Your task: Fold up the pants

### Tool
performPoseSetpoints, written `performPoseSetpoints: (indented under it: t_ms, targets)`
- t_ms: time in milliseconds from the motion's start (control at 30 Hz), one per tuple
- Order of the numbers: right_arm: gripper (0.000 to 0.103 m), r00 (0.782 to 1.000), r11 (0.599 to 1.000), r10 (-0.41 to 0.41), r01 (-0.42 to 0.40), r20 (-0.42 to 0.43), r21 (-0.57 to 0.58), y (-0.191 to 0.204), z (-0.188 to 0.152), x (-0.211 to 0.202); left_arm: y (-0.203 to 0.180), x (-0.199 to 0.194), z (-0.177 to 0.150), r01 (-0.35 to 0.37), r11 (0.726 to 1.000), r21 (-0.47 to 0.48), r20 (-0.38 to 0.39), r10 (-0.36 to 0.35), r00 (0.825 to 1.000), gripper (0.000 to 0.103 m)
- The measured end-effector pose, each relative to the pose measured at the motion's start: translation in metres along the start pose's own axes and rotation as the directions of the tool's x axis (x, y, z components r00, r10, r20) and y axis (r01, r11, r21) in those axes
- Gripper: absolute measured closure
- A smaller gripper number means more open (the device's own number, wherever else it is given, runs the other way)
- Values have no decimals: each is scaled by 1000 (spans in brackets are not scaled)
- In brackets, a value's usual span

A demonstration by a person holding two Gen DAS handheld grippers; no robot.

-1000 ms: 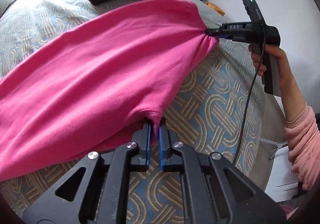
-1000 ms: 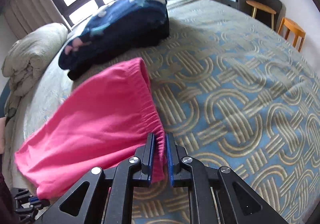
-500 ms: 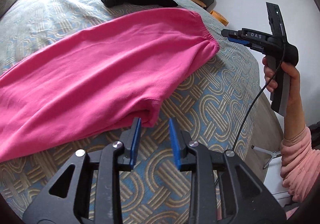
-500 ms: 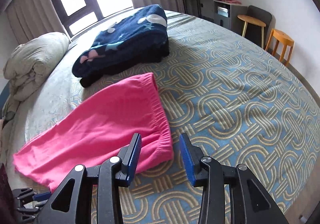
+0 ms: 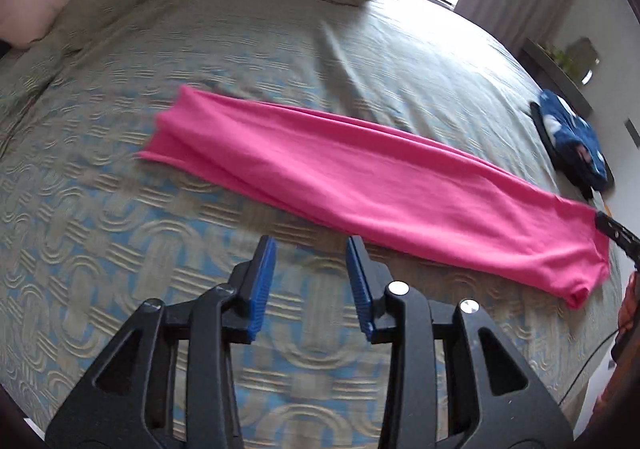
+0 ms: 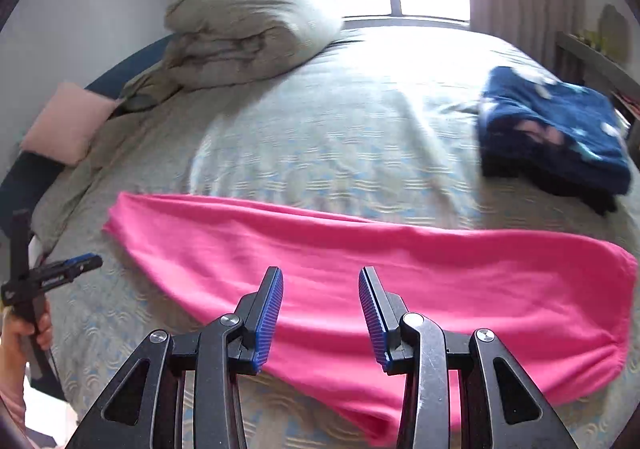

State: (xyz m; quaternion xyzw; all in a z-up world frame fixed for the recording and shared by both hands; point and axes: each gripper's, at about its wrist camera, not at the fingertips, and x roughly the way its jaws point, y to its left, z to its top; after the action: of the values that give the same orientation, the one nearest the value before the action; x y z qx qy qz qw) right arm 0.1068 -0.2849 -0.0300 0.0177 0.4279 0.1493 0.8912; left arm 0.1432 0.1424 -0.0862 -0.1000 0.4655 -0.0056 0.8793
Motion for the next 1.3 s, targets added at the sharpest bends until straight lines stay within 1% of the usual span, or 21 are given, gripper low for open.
performPoseSetpoints:
  t_ms: [33, 67, 167, 267, 367, 500, 567, 667, 733, 800, 833, 867, 967, 1000, 1067, 1100, 1133, 1167, 1233, 1267, 1300]
  targets:
    - [63, 999, 998, 31, -32, -19, -47, 25, 6, 14, 19, 2, 4, -20, 1000, -21, 6, 20, 1000, 83]
    - [63, 998, 994, 51, -55, -41, -96, 52, 10, 27, 36, 5, 8, -29, 999, -40, 6, 29, 1000, 85]
    - [63, 992, 961, 78, -101, -98, -259, 131, 17, 67, 74, 13, 21, -39, 995, -88, 31, 42, 999, 86]
    - [63, 980, 915, 128, -177, -153, -363, 200, 20, 104, 103, 19, 31, -26, 993, -119, 61, 34, 998, 86]
    - [63, 964, 880, 177, -246, -201, -406, 256, 31, 142, 117, 24, 32, -18, 991, -132, 85, 29, 996, 85]
    - [63, 946, 852, 231, -310, -229, -421, 317, 45, 184, 140, 23, 25, 11, 989, -147, 92, 2, 996, 85]
    - [63, 946, 838, 226, -311, -233, -449, 342, 47, 201, 149, 22, 22, 23, 988, -150, 97, -8, 995, 85]
    - [63, 955, 819, 174, -275, -239, -504, 369, 41, 223, 156, 20, 20, 44, 988, -150, 104, -28, 994, 85]
    - [64, 963, 814, 115, -231, -242, -532, 376, 39, 239, 158, 20, 20, 54, 989, -140, 109, -39, 993, 85]
    - [79, 969, 825, 90, -202, -231, -528, 376, 39, 250, 158, 21, 21, 60, 989, -133, 110, -46, 993, 85]
    - [98, 971, 836, 83, -191, -226, -515, 373, 41, 254, 158, 22, 21, 66, 989, -132, 109, -52, 993, 85]
    - [99, 969, 852, 93, -197, -231, -484, 371, 45, 258, 158, 23, 22, 71, 989, -132, 110, -57, 992, 85]
    - [100, 937, 912, 209, -291, -281, -290, 349, 68, 261, 156, 23, 25, 98, 987, -130, 118, -82, 990, 85]
    - [100, 919, 920, 264, -331, -294, -208, 338, 75, 261, 155, 24, 27, 107, 986, -127, 120, -92, 988, 85]
    - [100, 870, 909, 382, -414, -311, -44, 317, 88, 266, 149, 26, 32, 131, 985, -114, 125, -116, 985, 85]
    - [100, 852, 899, 421, -437, -311, 19, 307, 93, 268, 146, 27, 34, 146, 984, -107, 127, -132, 983, 85]
    - [100, 838, 889, 448, -454, -310, 59, 302, 95, 270, 143, 29, 37, 164, 982, -97, 124, -152, 981, 85]
    - [100, 829, 882, 466, -464, -309, 84, 297, 97, 272, 139, 32, 40, 176, 980, -90, 118, -165, 979, 85]
    - [100, 822, 877, 477, -467, -311, 111, 293, 100, 274, 132, 36, 43, 201, 976, -84, 111, -191, 975, 85]
    - [100, 813, 871, 489, -477, -315, 121, 292, 99, 275, 130, 39, 45, 223, 971, -84, 105, -214, 971, 85]
    - [100, 802, 862, 504, -492, -322, 125, 292, 98, 274, 129, 42, 47, 247, 965, -92, 100, -238, 966, 80]
